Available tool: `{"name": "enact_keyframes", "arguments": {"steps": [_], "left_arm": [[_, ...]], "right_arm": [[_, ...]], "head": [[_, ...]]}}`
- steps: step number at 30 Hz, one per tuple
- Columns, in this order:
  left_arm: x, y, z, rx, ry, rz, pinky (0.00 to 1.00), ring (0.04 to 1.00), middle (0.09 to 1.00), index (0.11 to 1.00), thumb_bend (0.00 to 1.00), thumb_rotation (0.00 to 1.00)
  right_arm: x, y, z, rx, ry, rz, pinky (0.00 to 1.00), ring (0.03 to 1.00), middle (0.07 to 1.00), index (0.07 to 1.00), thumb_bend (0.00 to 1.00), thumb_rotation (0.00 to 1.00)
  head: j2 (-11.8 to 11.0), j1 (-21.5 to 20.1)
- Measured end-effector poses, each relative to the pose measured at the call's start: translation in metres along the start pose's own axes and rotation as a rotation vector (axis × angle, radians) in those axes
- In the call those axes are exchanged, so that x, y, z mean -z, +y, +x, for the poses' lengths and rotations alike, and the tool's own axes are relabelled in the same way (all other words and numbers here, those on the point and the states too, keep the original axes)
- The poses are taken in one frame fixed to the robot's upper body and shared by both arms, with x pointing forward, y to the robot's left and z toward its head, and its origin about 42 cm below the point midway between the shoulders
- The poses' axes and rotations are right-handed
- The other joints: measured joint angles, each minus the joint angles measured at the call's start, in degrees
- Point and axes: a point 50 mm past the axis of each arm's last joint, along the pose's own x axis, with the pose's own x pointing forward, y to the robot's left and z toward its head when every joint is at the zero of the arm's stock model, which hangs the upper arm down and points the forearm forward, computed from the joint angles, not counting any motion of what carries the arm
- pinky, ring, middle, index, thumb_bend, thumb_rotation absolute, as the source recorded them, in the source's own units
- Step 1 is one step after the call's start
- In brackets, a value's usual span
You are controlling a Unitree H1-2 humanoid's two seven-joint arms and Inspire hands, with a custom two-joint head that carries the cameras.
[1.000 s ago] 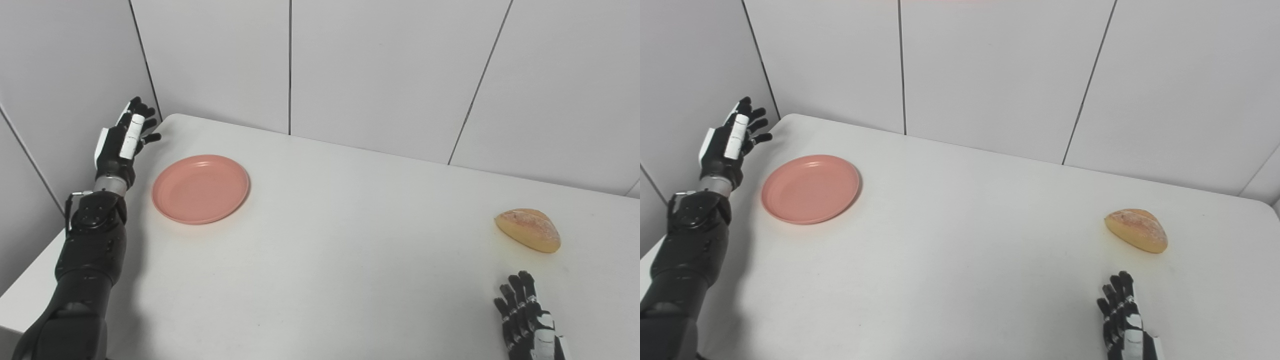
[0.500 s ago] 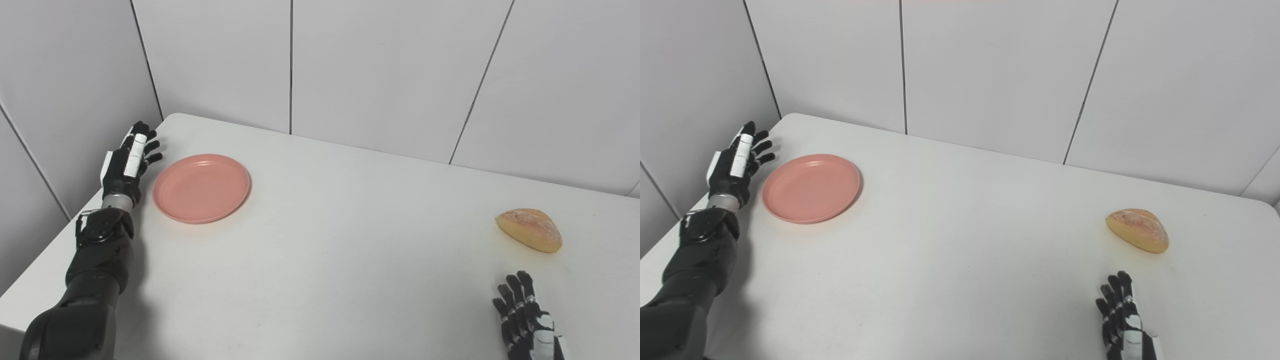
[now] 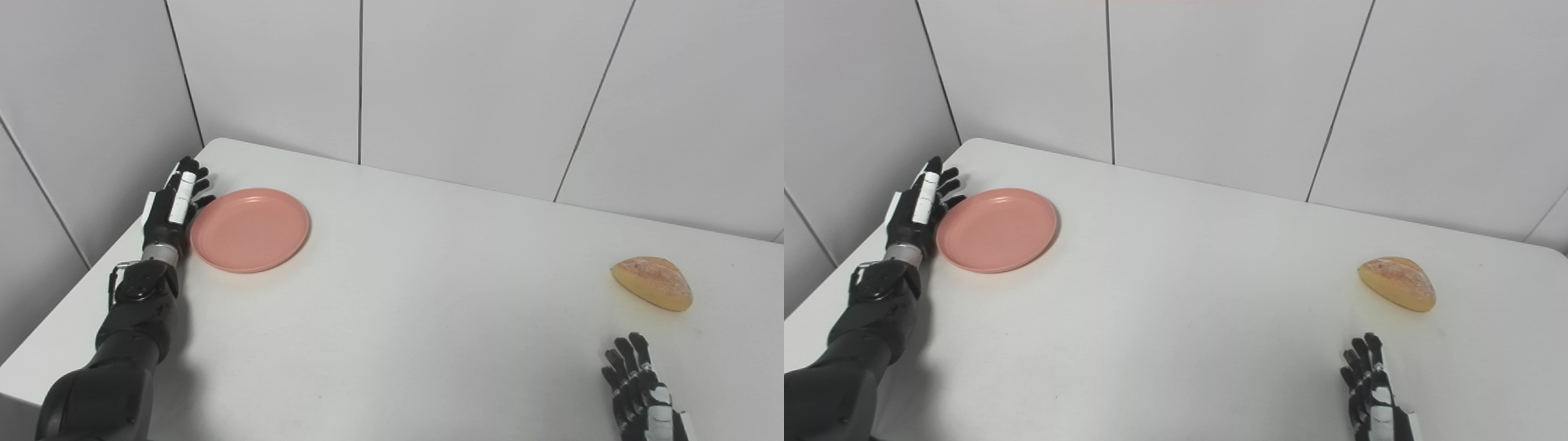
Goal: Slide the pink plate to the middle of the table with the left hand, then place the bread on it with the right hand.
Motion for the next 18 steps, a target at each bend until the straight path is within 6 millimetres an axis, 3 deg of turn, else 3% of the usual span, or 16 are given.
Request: {"name": "enact_keyframes", "arguments": {"steps": [6,12,18], "left_arm": [[0.004,-0.023,-0.009,0.096,-0.024,-0.011,0.78,0.904,0.908,0.948,1.00,0.83],[0.001,-0.028,-0.013,0.120,-0.020,-0.025,0.72,0.892,0.904,0.949,0.98,0.84],[0.003,-0.033,-0.019,0.136,-0.024,-0.030,0.76,0.892,0.913,0.952,0.98,0.83]], "right_arm": [[0.000,0.002,0.000,-0.002,-0.001,0.001,1.00,0.961,0.958,0.990,0.80,1.00],[-0.001,0.002,0.000,-0.002,-0.002,-0.002,0.99,0.957,0.955,0.983,0.81,1.00],[-0.001,0.002,0.000,0.002,-0.003,-0.003,0.99,0.955,0.952,0.980,0.82,1.00]], "head": [[0.2,-0.2],[0.4,-0.4],[0.5,-0.9]]}}
